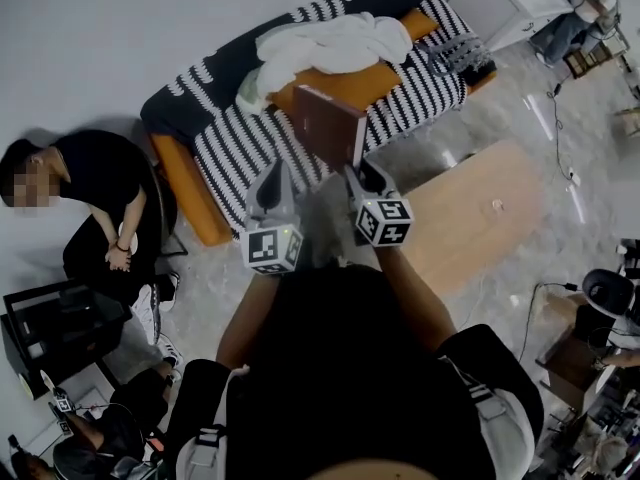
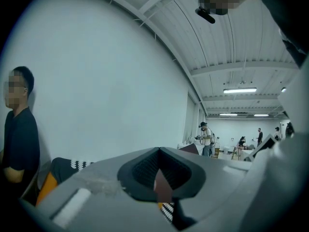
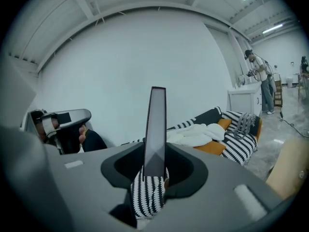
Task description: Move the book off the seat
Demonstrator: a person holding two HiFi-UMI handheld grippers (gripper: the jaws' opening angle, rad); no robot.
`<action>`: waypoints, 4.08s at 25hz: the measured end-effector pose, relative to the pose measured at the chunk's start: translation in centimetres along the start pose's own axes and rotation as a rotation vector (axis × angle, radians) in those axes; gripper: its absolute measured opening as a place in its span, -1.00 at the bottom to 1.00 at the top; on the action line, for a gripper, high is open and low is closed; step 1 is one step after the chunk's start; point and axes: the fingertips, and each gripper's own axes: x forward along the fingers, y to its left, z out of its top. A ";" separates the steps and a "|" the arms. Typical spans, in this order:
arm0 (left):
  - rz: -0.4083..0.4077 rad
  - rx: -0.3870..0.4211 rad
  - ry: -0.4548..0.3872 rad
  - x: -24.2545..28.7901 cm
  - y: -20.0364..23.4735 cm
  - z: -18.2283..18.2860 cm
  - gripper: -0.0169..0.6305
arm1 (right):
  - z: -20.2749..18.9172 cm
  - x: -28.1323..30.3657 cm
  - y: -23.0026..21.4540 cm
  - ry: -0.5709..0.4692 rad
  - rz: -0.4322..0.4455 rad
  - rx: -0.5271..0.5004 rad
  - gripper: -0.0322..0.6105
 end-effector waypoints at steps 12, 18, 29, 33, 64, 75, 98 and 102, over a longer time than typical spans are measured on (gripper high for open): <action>-0.023 0.021 -0.010 2.1 -0.1 1.0 -0.93 | 2.5 -1.1 0.6 -0.027 0.027 -0.025 -0.45; -0.053 0.020 -0.016 3.0 -0.7 1.5 -0.93 | 3.1 -0.8 0.1 -0.026 0.018 -0.027 -0.45; -0.056 0.015 -0.045 3.1 -0.7 1.9 -0.93 | 2.6 -0.6 -0.1 -0.011 0.017 -0.018 -0.45; -0.053 0.022 -0.058 2.7 -1.0 2.1 -0.93 | 2.5 -0.9 0.0 -0.013 0.022 -0.013 -0.45; -0.251 0.007 0.002 3.9 -8.5 0.6 -0.93 | 2.7 -8.5 -4.4 -0.085 -0.161 0.042 -0.45; -0.350 0.034 0.051 4.4 -14.2 -1.4 -0.93 | 1.5 -13.0 -9.0 -0.126 -0.254 0.103 -0.45; -0.645 0.043 0.132 6.0 -27.1 -5.2 -0.93 | -4.4 -24.0 -20.2 -0.152 -0.577 0.244 -0.45; -0.744 0.032 0.146 8.0 -29.5 -5.9 -0.93 | -4.9 -25.2 -21.5 -0.161 -0.668 0.272 -0.45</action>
